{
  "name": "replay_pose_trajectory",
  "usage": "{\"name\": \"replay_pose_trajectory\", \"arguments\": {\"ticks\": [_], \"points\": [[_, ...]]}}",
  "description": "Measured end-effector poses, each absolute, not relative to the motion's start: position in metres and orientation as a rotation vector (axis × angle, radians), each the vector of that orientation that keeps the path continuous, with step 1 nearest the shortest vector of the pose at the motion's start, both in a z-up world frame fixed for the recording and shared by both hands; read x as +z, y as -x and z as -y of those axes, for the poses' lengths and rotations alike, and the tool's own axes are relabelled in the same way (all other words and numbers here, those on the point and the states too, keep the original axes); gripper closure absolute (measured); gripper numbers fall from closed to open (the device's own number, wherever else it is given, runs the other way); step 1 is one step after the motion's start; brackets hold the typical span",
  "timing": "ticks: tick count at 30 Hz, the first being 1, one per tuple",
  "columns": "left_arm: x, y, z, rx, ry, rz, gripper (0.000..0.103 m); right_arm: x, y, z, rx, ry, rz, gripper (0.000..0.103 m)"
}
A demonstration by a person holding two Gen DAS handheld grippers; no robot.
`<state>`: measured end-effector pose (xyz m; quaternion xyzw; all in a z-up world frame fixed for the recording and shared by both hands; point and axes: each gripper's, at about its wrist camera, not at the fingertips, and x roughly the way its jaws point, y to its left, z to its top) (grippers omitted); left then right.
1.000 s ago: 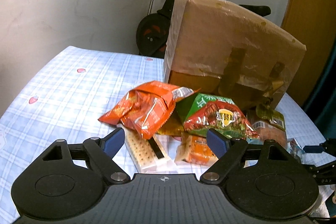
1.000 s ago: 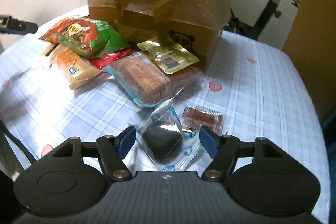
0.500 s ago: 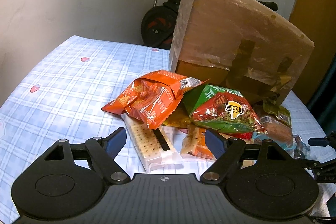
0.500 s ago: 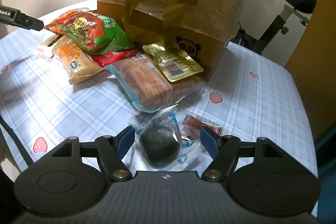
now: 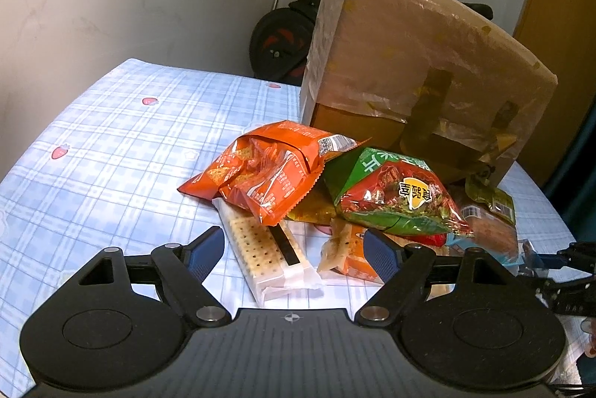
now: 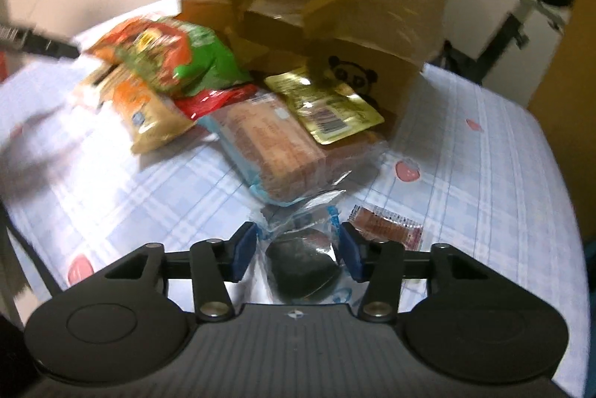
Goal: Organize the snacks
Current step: 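Grasp the cracker pack with the left tool while the right tool grasps the dark wrapped snack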
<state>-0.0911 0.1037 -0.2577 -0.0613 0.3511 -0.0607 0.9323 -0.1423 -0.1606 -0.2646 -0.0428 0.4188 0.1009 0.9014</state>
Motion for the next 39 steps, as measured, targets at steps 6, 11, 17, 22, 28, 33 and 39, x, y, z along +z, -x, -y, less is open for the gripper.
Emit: {"name": "replay_pose_trajectory", "arguments": {"ticks": [6,11,17,22,28,33,39], "points": [[-0.268,0.071,-0.106,-0.069,0.144,-0.744,0.026,-0.263,0.143,0.169,0.125,-0.058,-0.862,0.057],[-0.284,0.049,-0.102,-0.03,0.091,-0.76,0.026,-0.262,0.142,0.167,0.118,-0.058,-0.865,0.058],[-0.297,0.032,-0.098,0.003,0.062,-0.774,0.026,-0.264,0.144,0.166,0.11,-0.069,-0.86,0.057],[-0.309,0.029,-0.102,0.01,0.063,-0.8,0.043,-0.264,0.144,0.167,0.112,-0.08,-0.856,0.057],[-0.31,0.04,-0.11,-0.004,0.075,-0.778,0.047,-0.264,0.144,0.168,0.114,-0.087,-0.855,0.057],[-0.305,0.052,-0.116,-0.01,0.096,-0.781,0.048,-0.264,0.144,0.167,0.111,-0.092,-0.856,0.057],[-0.289,0.075,-0.128,-0.002,0.119,-0.736,0.05,-0.26,0.147,0.163,0.129,-0.101,-0.86,0.058]]}}
